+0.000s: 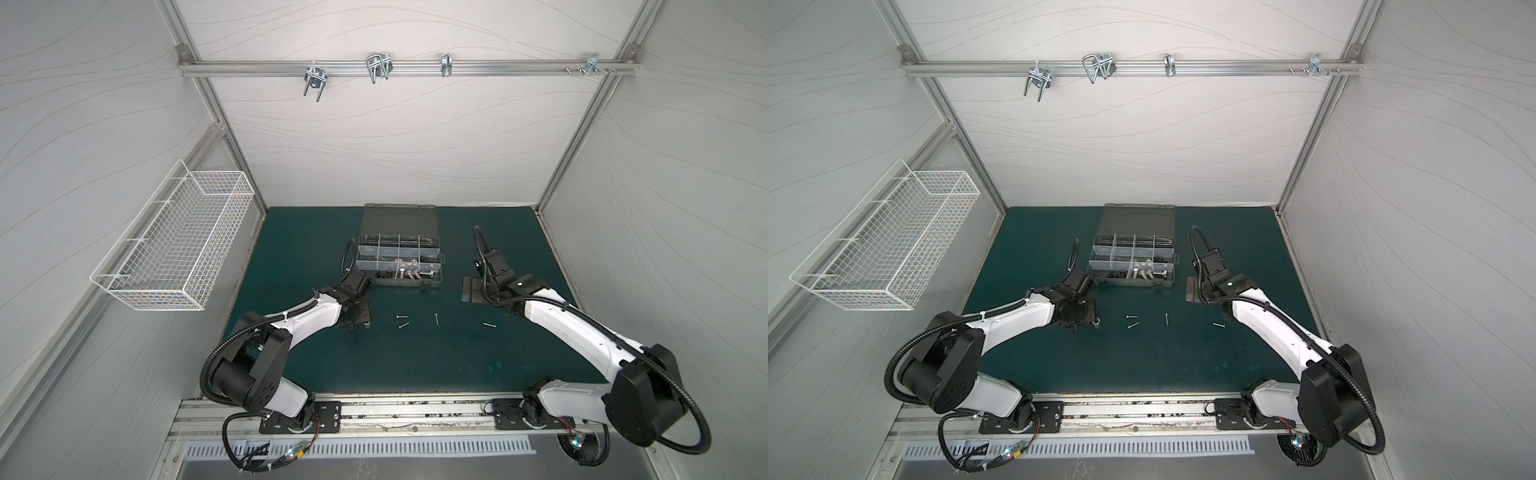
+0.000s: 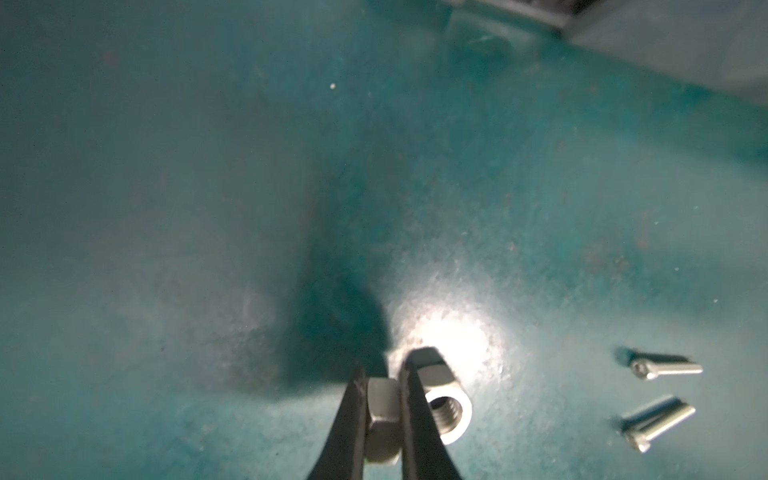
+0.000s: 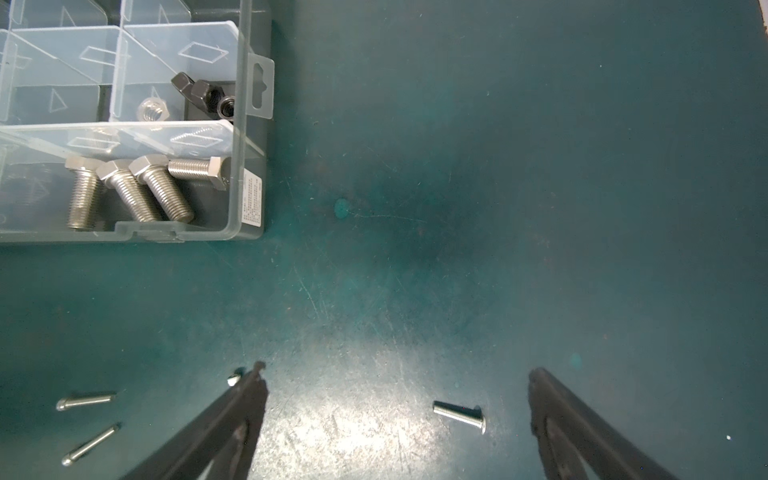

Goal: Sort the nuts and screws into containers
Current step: 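Lower the left gripper around a silver nut lying on its side, then close the left gripper on the side-lying silver nut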

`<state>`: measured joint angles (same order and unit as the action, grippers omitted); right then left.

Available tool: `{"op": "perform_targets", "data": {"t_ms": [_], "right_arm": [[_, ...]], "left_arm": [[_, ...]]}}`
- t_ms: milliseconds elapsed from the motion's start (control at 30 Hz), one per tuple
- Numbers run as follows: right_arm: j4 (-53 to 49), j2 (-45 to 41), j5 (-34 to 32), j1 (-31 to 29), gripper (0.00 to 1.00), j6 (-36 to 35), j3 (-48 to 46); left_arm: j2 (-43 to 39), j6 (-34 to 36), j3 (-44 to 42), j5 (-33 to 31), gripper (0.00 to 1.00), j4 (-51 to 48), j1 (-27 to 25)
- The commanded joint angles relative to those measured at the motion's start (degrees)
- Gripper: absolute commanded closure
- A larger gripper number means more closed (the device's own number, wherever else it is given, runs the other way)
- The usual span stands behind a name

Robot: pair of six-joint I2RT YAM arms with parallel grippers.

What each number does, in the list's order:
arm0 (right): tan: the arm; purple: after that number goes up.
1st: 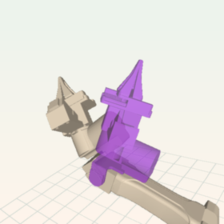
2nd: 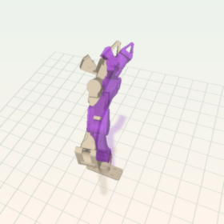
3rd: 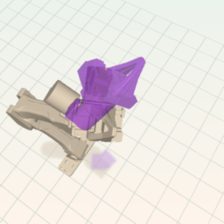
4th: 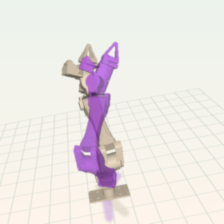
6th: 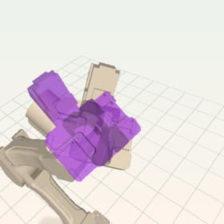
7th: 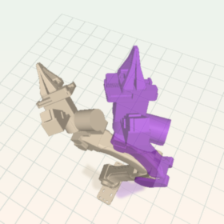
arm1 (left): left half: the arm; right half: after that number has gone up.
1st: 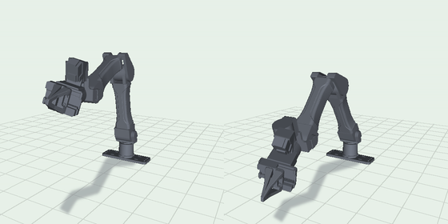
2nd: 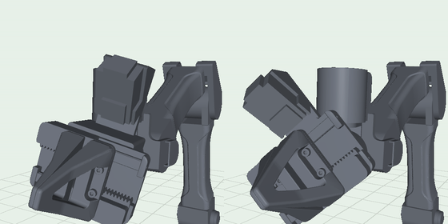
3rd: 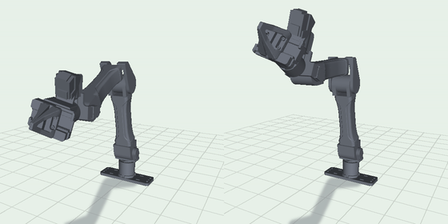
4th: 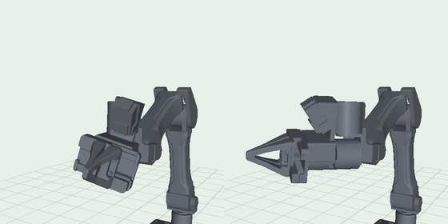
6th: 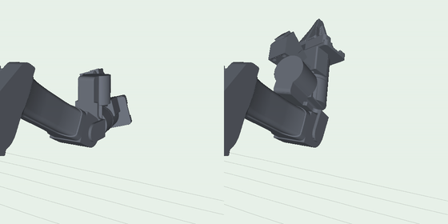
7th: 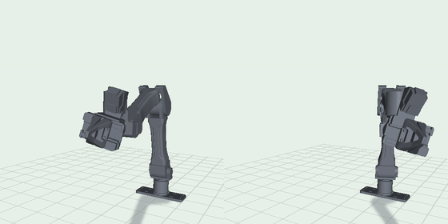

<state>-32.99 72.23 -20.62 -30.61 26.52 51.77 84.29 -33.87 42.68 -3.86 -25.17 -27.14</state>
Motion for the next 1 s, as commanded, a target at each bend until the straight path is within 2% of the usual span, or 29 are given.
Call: {"op": "perform_targets", "data": {"t_ms": [0,267,533,900,967], "right_arm": [[-0.4,0.2,-0.8,0.4,0.01,0.1,0.3],[-0.2,-0.4,-0.9,0.5,0.01,0.1,0.1],[-0.3,-0.3,-0.7,0.5,0.01,-0.1,0.1],[-0.3,-0.2,-0.6,0.5,0.01,0.0,0.2],[-0.4,-0.3,-0.7,0.5,0.01,-0.1,0.2]], "left_arm": [[-1.7,0.2,1.6,-0.8,0.94,-3.7,0.1],[-3.3,1.0,3.2,-1.7,0.98,-3.6,0.1],[-0.8,1.7,2.9,-3.1,0.98,-2.5,0.1],[2.0,1.3,1.2,-2.5,0.92,-2.4,0.1],[2.3,1.3,1.2,-2.1,0.88,-3.0,0.1]]}}
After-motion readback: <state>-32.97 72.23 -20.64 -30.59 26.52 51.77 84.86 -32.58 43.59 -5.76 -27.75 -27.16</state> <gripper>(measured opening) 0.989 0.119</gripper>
